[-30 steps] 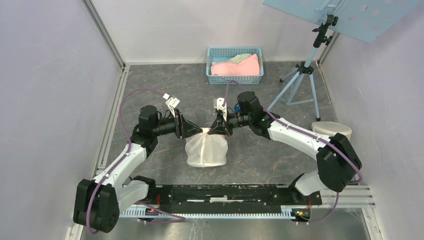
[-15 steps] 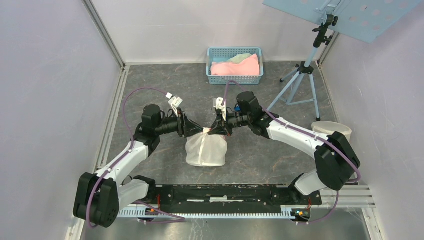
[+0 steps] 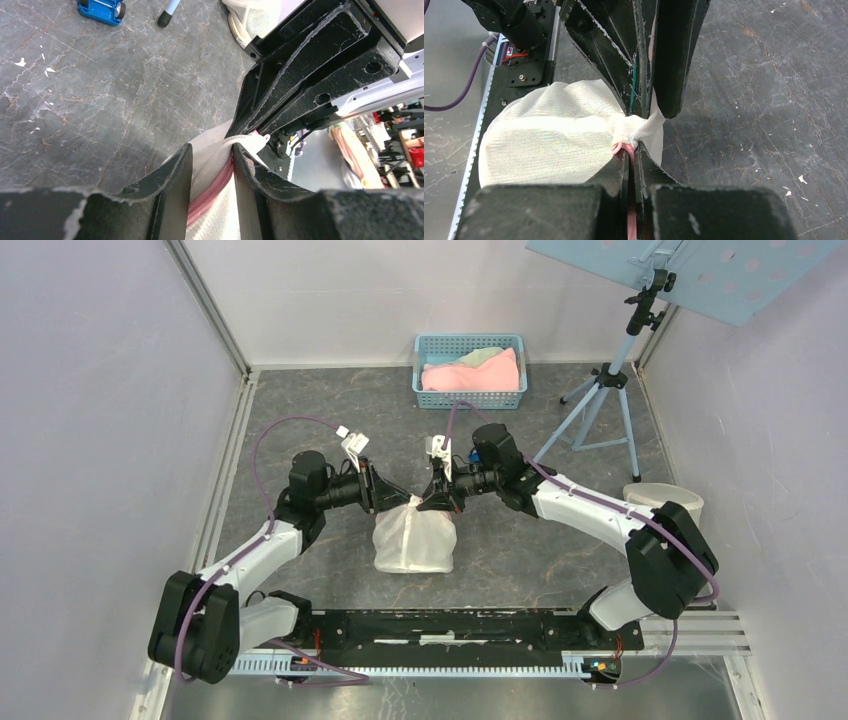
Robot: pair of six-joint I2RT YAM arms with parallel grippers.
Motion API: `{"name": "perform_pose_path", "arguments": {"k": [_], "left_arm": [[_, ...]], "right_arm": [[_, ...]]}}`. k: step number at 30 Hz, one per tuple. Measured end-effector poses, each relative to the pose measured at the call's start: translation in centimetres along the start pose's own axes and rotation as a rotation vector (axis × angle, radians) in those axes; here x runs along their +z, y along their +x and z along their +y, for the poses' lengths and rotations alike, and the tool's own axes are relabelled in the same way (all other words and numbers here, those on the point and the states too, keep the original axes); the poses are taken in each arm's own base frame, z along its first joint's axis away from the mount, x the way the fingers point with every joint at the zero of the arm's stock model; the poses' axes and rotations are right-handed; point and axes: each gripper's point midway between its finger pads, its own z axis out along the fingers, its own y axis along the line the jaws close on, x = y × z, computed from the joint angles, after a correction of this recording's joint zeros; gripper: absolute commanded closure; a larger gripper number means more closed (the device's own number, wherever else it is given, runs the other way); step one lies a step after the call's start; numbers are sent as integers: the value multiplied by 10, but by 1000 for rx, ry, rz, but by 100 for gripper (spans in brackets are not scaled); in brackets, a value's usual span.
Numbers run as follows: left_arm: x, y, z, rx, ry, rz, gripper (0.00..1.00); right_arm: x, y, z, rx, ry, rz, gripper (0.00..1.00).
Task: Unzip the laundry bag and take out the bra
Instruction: Adjust the laundry bag at the center of the board.
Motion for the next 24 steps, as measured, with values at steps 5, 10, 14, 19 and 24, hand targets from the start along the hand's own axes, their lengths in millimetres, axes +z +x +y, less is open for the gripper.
{"name": "perform_pose_path", "arguments": {"k": [5,10,14,19,24], "left_arm": [[2,1,-2,-21,17,-7,58],[3,3,-6,-22,42,-1,86],[2,4,-12,-12,66,7,98],[0,3,-14,-27,63,20,98],[-1,-4,-19,-22,71,41,98]], "right_arm": [[0,0,0,4,-1,0,100],[0,2,0,7,-4,12,100],[-1,3,0,-4,-6,20,93],[-3,1,-3,-29,-11,18,52],[-10,-8,-13,-70,6,7,37]]}}
